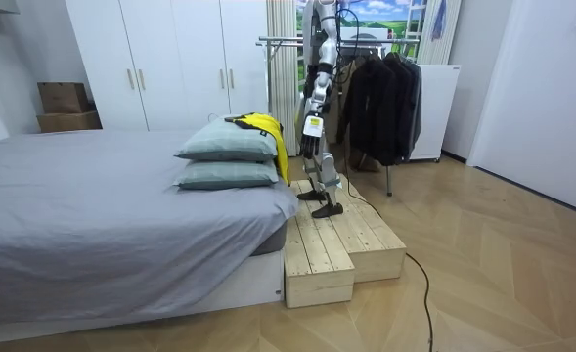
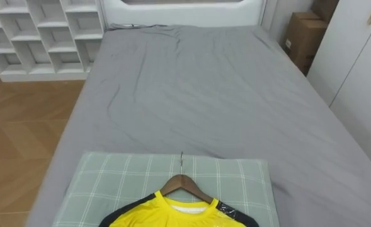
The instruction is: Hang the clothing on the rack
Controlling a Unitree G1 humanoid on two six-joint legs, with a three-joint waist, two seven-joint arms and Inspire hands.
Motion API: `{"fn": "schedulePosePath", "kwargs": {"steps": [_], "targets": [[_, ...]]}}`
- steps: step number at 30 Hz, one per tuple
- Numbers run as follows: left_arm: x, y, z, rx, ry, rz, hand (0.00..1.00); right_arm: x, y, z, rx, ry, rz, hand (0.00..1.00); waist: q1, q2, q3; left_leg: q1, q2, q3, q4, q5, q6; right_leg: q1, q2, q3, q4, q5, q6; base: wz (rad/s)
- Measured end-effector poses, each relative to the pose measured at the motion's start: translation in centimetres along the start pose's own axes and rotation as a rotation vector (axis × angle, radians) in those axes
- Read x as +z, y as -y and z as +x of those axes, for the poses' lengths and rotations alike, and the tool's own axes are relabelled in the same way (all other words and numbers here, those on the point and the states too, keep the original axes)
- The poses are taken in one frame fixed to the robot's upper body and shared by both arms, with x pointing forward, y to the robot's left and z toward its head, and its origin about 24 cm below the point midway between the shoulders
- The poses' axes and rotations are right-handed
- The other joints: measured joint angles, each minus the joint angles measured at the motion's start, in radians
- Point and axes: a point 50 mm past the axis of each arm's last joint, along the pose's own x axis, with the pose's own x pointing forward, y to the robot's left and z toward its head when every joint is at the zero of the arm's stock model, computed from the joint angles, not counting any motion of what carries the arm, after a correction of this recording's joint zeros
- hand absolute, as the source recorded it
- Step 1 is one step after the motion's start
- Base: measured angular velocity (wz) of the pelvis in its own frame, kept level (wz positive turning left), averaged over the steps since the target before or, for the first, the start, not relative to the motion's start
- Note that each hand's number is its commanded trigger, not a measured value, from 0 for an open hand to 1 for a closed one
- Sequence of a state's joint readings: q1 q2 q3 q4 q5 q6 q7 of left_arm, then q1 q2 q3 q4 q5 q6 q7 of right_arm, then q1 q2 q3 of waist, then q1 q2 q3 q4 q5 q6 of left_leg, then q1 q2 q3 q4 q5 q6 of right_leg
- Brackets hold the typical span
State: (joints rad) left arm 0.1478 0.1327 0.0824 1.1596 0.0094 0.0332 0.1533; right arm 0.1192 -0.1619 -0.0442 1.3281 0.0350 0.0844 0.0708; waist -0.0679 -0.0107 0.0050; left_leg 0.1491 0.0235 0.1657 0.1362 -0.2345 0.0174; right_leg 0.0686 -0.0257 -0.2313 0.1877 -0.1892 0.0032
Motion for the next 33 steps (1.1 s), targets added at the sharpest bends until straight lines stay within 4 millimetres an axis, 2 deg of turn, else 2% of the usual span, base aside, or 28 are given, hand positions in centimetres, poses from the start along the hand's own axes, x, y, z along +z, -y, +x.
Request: {"fn": "schedulePosePath", "kwargs": {"steps": [7,11,19,26,31,33], "targets": [[0.9,-2.1,0.0,0.196,0.045,-0.126,0.00,-0.2,0.1,0.0,-0.023,-0.006,-0.002,0.00,0.036,0.006,0.0005,0.005,0.001,-0.002,0.000,0.000,0.000,0.005,0.001,0.002,0.000,-0.001,-0.001,0.00],[1.6,-2.7,-0.1,0.287,0.091,-0.118,0.00,-0.3,0.3,0.0,-0.037,-0.007,0.006,0.00,0.048,0.011,0.0017,0.007,0.000,-0.016,-0.001,0.000,0.000,0.013,0.000,-0.010,-0.002,0.000,-0.001,0.09],[3.7,-5.1,-1.2,0.569,0.247,-0.112,0.00,-0.5,0.8,-0.1,-0.060,0.014,0.007,0.00,0.045,0.022,0.0016,0.012,-0.002,-0.025,-0.001,0.000,0.000,0.020,0.000,-0.019,-0.002,-0.001,-0.001,0.03],[5.2,-6.1,-2.2,0.730,0.375,-0.076,0.00,-0.4,0.9,-0.1,-0.064,0.023,0.012,0.00,0.035,0.026,0.0006,0.011,-0.003,-0.034,-0.001,0.000,0.000,0.026,-0.003,-0.029,-0.004,-0.001,-0.001,0.04],[8.0,-6.8,-3.3,0.851,0.529,-0.065,0.00,-0.2,1.7,-0.2,-0.081,0.028,0.011,0.00,0.028,0.043,-0.0078,0.012,-0.004,-0.037,0.001,0.000,0.000,0.027,-0.003,-0.030,0.000,-0.001,-0.001,0.01],[8.8,-6.8,-3.7,0.874,0.579,-0.057,0.00,0.0,1.8,-0.2,-0.081,0.031,0.007,0.00,0.019,0.045,-0.0081,0.012,-0.004,-0.037,0.002,0.000,0.000,0.027,-0.003,-0.030,-0.001,-0.001,-0.001,0.00]]}}
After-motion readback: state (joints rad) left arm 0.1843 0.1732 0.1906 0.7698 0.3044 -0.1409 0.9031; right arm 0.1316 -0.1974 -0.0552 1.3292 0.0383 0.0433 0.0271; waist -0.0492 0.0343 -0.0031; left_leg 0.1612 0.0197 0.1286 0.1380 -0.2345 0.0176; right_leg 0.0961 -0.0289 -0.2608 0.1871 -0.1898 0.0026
